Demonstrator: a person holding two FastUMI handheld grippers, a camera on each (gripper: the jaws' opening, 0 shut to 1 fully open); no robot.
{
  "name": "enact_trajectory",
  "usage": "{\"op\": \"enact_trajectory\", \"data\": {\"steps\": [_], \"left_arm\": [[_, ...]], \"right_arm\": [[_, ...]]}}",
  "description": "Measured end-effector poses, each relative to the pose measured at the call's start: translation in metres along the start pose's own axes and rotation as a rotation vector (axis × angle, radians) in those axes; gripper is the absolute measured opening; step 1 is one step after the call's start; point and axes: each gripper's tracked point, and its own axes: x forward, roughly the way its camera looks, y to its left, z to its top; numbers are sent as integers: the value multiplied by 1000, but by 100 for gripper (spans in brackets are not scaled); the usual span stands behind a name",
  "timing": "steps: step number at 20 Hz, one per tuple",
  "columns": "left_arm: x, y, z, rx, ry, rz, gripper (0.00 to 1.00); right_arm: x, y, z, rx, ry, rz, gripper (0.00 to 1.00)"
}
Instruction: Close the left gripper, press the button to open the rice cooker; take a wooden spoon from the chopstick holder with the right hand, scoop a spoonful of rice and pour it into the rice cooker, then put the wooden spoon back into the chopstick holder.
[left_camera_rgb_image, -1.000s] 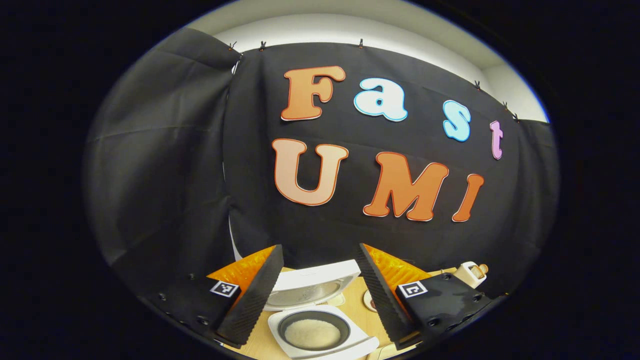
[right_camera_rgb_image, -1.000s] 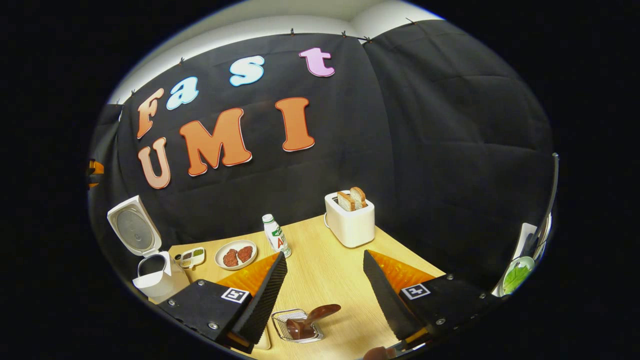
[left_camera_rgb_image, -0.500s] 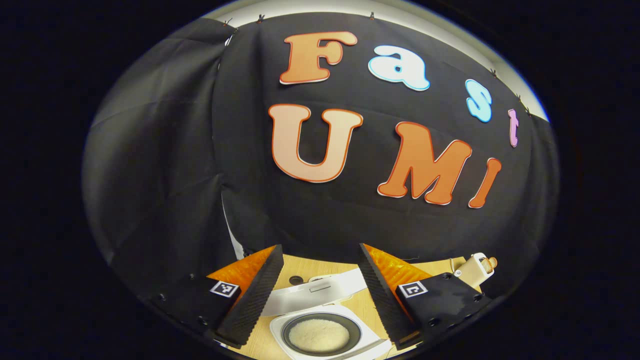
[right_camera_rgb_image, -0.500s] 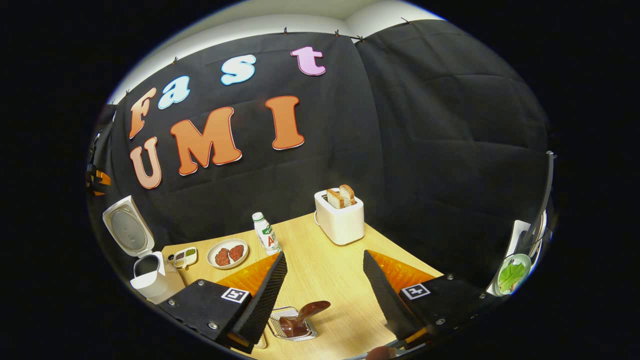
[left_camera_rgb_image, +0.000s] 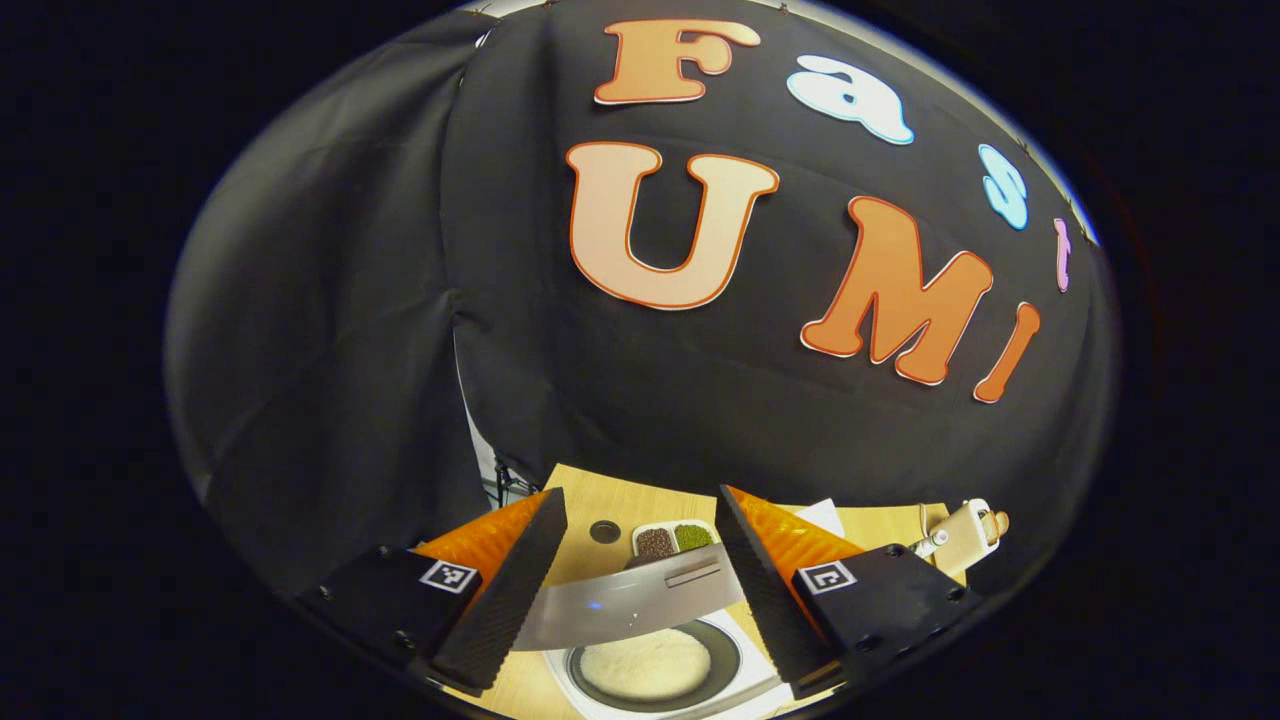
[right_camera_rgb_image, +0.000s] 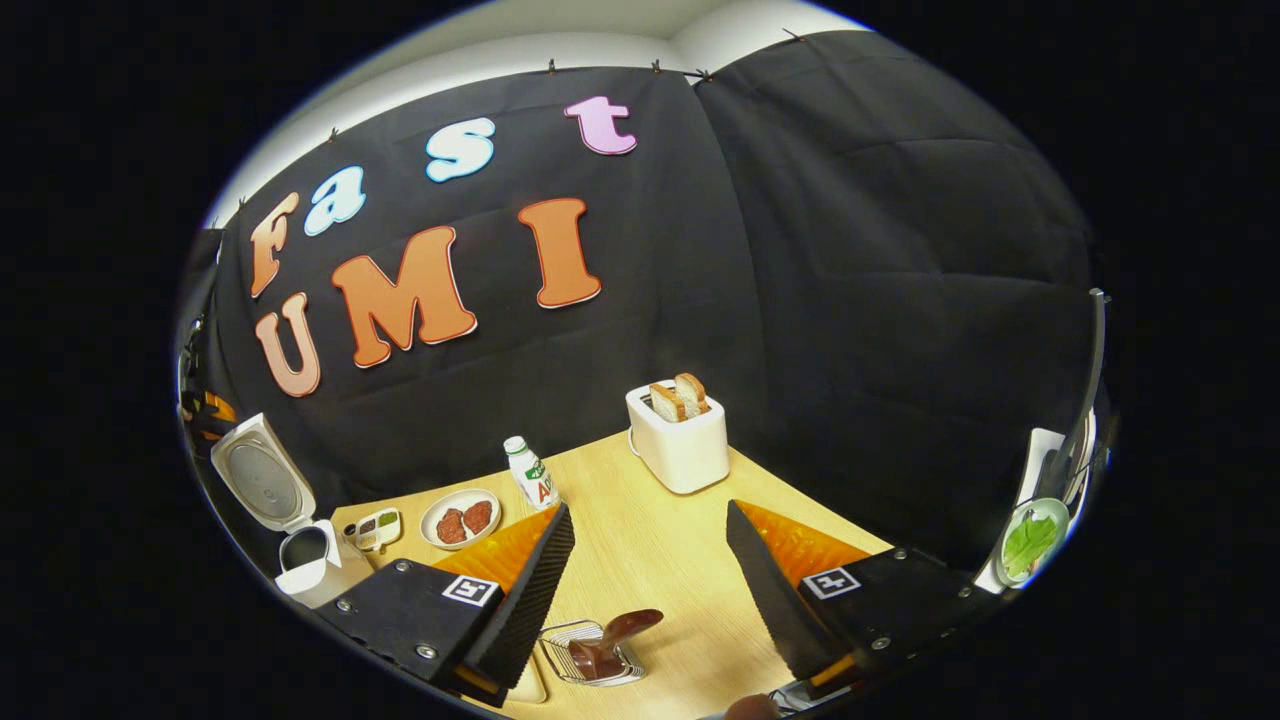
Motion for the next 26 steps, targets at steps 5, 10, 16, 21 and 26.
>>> {"op": "enact_trajectory", "data": {"steps": [5,10,16,21,26], "left_arm": [[-9,-5,-12,-3,3,-5,100],[-31,-15,-33,-10,14,-13,100],[-64,-38,-84,18,51,-39,100],[-79,-55,-153,39,108,-55,100],[-82,-56,-208,37,126,-22,100]], "right_arm": [[-2,10,9,-32,-10,32,95],[-5,26,17,-16,8,94,95],[-15,52,35,-57,-22,224,95],[-20,62,51,-104,-54,304,95],[-23,61,47,-124,-47,339,95]]}}
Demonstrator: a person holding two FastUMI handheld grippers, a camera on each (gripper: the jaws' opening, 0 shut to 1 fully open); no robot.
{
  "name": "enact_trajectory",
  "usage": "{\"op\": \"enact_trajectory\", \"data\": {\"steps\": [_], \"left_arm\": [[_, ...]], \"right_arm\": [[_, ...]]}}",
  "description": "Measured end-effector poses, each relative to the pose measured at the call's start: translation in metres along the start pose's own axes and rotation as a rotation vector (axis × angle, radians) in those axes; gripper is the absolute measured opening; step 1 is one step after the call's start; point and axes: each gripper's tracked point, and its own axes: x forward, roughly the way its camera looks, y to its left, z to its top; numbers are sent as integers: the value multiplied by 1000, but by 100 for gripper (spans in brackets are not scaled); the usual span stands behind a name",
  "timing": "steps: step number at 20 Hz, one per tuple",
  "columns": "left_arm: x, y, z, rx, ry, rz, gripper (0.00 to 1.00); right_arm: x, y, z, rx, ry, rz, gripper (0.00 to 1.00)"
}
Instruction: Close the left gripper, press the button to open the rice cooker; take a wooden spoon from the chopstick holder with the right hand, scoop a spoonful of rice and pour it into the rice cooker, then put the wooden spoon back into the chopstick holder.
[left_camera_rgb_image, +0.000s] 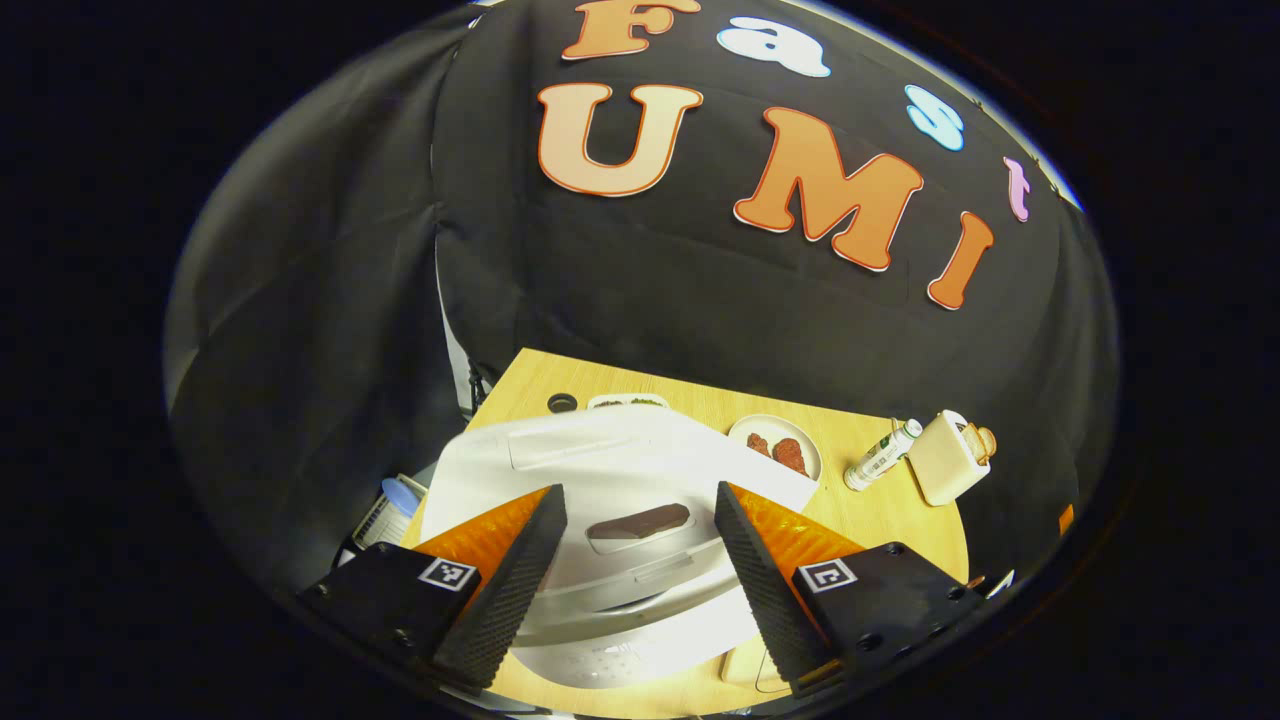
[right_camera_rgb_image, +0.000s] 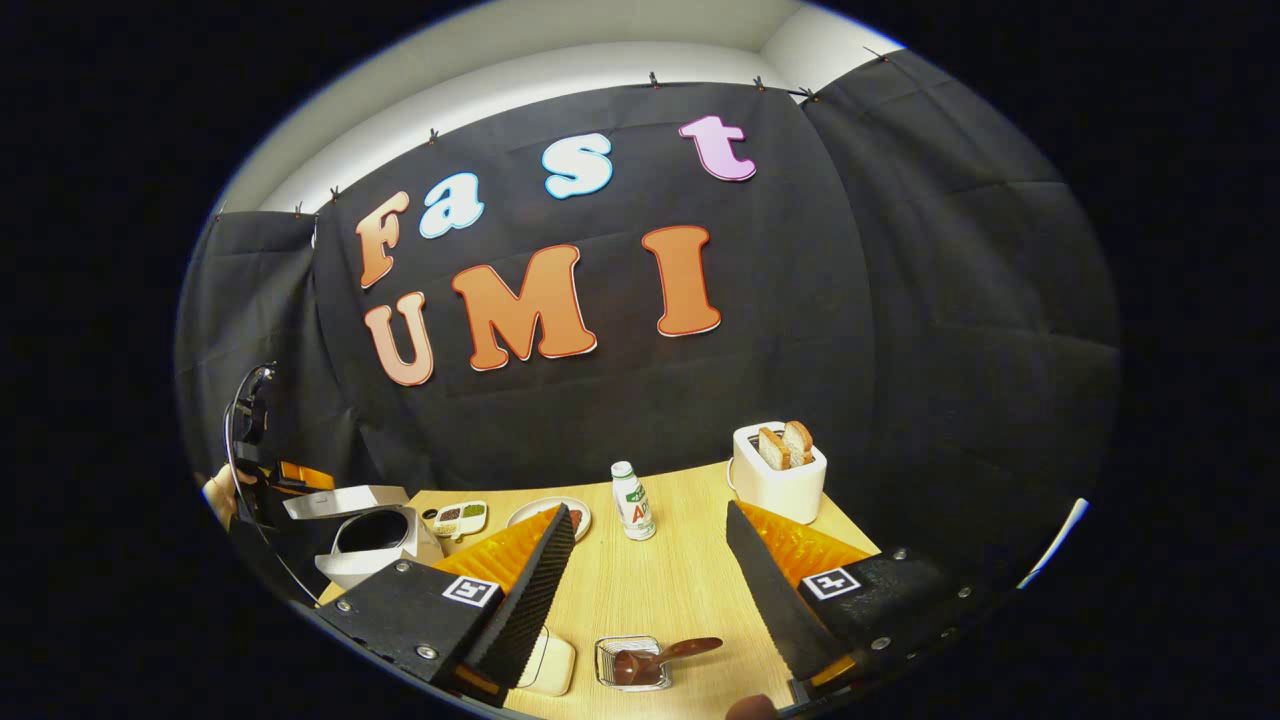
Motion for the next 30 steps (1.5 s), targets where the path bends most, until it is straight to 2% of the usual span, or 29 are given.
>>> {"op": "enact_trajectory", "data": {"steps": [10,18,19,23,30], "left_arm": [[16,13,-44,50,-26,92,100],[32,20,-89,84,82,126,100],[32,20,-88,99,62,125,100],[33,17,-94,50,60,125,100],[32,15,-86,111,40,129,100]], "right_arm": [[-2,-3,-19,-8,47,12,95],[2,-4,-28,-18,70,12,95],[3,-5,-29,-20,75,11,95],[8,-1,-31,-16,78,15,95],[5,4,-22,-14,49,10,95]]}}
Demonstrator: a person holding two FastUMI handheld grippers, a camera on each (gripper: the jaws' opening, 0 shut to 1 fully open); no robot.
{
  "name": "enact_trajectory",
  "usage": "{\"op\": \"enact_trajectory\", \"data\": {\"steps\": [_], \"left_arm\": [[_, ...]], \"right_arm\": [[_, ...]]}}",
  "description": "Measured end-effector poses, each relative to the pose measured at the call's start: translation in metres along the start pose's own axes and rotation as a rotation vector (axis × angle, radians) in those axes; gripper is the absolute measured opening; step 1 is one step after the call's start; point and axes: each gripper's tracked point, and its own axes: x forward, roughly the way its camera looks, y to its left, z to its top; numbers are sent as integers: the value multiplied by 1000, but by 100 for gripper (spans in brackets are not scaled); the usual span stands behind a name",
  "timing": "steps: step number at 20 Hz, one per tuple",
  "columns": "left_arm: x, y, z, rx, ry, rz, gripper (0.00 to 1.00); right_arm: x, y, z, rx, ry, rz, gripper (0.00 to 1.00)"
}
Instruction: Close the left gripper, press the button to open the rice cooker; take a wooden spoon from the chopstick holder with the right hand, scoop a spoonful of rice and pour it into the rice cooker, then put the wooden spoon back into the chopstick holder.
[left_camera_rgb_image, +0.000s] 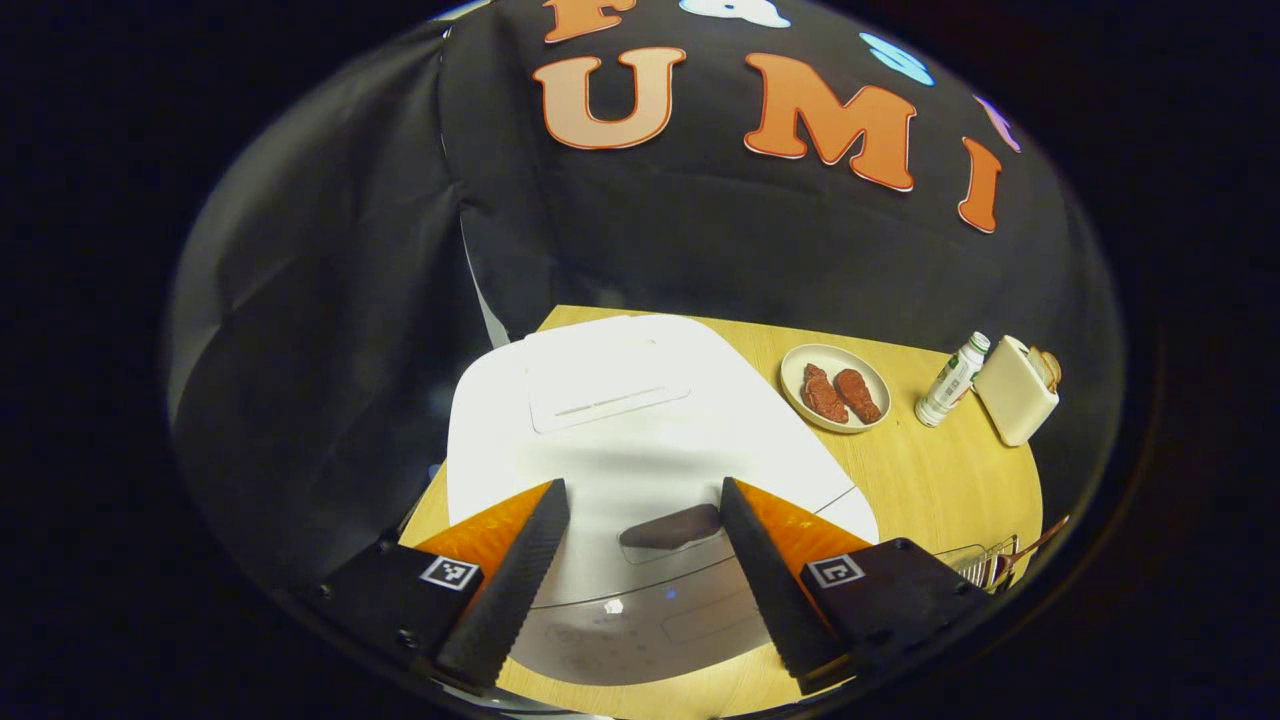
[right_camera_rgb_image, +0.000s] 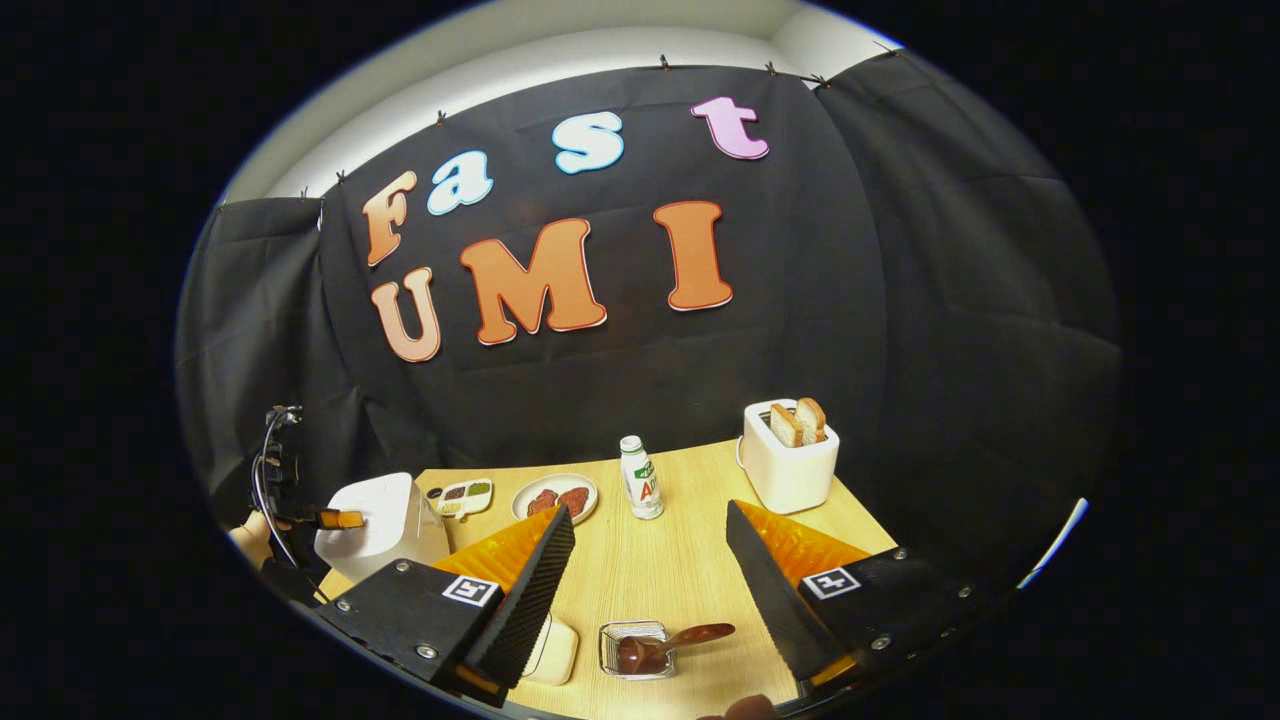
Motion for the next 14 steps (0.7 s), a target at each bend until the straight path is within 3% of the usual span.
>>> {"op": "enact_trajectory", "data": {"steps": [4,14], "left_arm": [[-22,4,26,0,-90,-12,100],[-171,15,162,-59,-468,-67,100]], "right_arm": [[-4,-3,12,1,-20,-21,95],[-13,0,64,-50,-112,-60,95]]}}
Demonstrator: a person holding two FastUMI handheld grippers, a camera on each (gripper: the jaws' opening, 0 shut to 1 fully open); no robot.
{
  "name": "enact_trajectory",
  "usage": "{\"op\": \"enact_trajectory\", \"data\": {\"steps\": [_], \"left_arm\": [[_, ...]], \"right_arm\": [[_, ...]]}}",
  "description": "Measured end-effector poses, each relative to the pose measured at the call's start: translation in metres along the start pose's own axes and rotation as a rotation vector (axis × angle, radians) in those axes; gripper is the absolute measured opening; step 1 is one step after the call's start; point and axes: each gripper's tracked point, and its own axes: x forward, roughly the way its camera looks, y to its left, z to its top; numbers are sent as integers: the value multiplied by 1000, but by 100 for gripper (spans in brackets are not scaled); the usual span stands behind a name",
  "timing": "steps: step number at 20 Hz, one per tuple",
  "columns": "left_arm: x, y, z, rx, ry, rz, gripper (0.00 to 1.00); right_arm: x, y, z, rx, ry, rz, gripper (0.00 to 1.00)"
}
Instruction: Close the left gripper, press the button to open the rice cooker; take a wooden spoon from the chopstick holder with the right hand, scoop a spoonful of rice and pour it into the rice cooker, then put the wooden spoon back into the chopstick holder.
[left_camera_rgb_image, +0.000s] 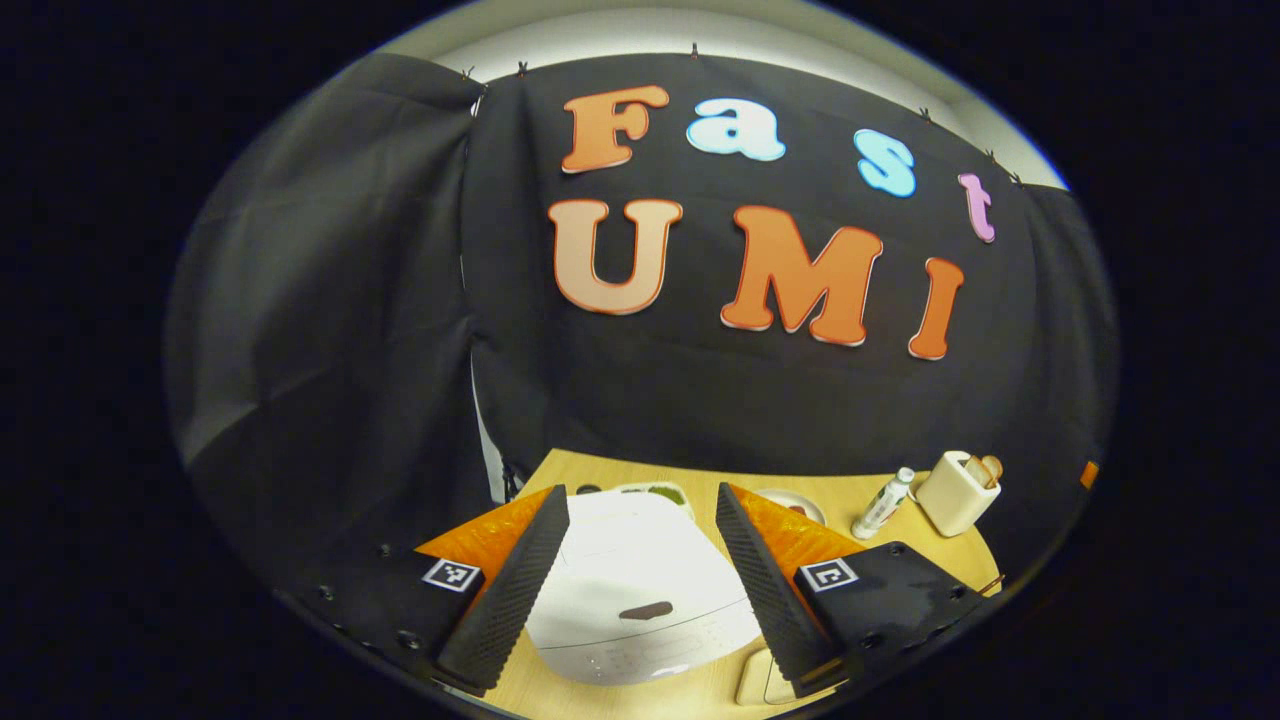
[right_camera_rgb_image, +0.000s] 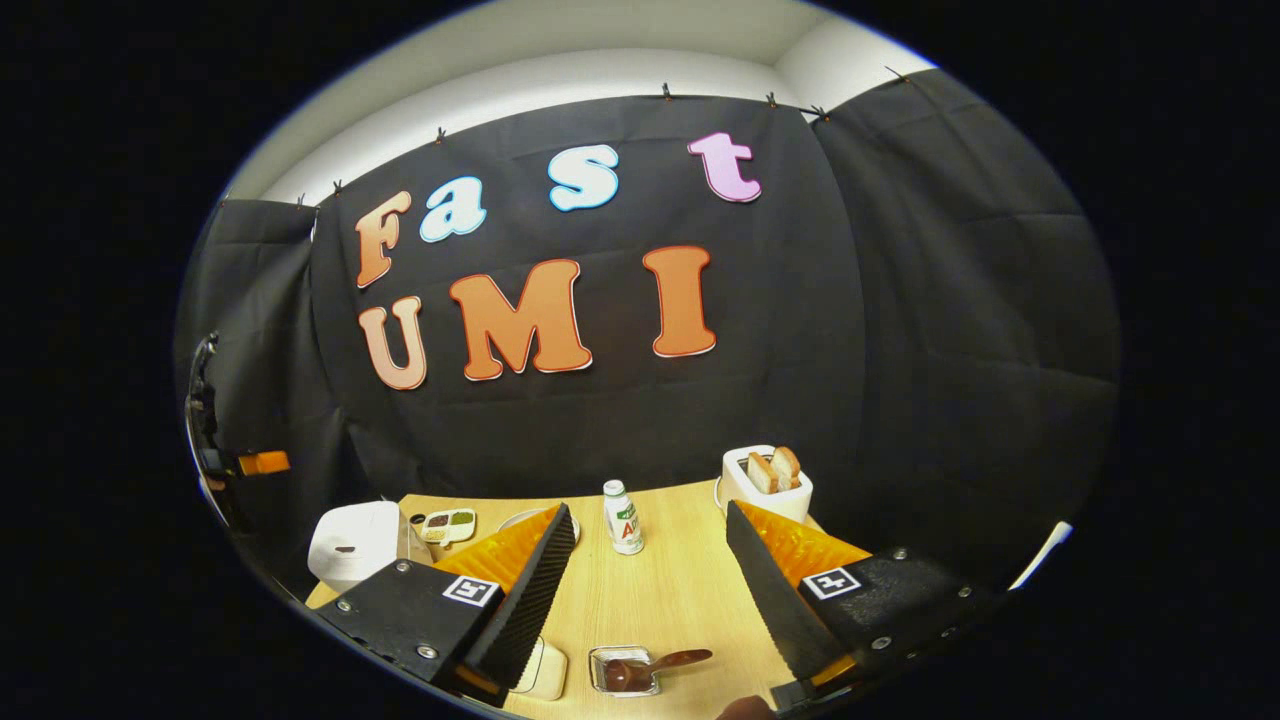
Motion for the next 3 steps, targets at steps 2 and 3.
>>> {"op": "enact_trajectory", "data": {"steps": [2,3], "left_arm": [[-18,-2,31,17,-75,-9,100],[-30,-5,48,23,-108,-14,100]], "right_arm": [[-3,2,16,-17,-30,-2,95],[-6,3,24,-24,-48,-1,95]]}}
